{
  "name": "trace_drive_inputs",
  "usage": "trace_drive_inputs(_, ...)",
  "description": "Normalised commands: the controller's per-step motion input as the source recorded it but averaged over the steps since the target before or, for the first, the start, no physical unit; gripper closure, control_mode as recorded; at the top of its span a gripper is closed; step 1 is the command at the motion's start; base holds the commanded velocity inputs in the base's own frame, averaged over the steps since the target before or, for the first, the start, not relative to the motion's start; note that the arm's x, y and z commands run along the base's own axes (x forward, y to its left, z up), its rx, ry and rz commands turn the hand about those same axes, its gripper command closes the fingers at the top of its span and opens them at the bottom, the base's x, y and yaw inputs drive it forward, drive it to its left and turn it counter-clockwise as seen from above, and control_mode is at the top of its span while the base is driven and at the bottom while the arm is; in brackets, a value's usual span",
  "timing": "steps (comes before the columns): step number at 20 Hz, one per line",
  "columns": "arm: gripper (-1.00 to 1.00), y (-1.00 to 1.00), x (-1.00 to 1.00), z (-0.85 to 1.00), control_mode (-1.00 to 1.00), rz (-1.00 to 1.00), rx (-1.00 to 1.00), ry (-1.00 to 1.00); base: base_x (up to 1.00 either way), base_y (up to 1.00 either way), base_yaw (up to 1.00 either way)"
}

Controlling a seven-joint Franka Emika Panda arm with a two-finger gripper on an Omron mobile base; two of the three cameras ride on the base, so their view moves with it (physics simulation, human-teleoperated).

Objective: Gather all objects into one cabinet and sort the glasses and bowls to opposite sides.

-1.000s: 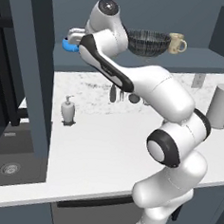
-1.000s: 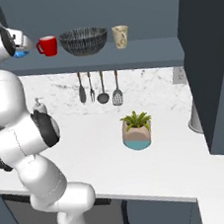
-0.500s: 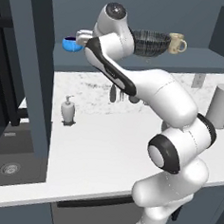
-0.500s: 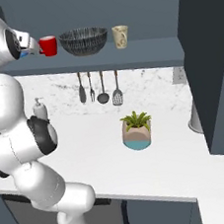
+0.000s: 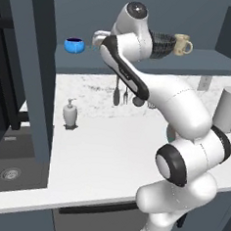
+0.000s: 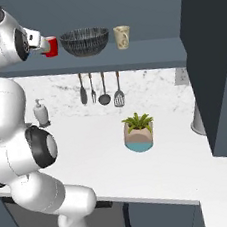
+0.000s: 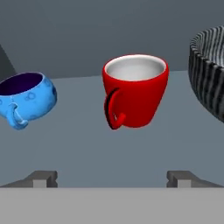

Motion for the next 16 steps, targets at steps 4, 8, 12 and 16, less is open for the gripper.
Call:
trace_drive_inputs(4, -1.00, -0.88, -0.12, 0.00, -1.00, 0.00, 0.01, 0.00, 0.00, 0.00, 0.00)
trace_drive_inputs(8, -1.00, -0.97, -0.13, 0.00, -1.00, 0.01, 0.01, 0.00, 0.00, 0.00, 0.00)
trace_drive_inputs(12, -1.00, -0.90, -0.14, 0.00, -1.00, 0.04, 0.01, 0.00, 0.00, 0.00, 0.00)
trace_drive_inputs(16, -1.00, -0.82, -0.03, 0.00, -1.00, 0.07, 0.01, 0.00, 0.00, 0.00, 0.00)
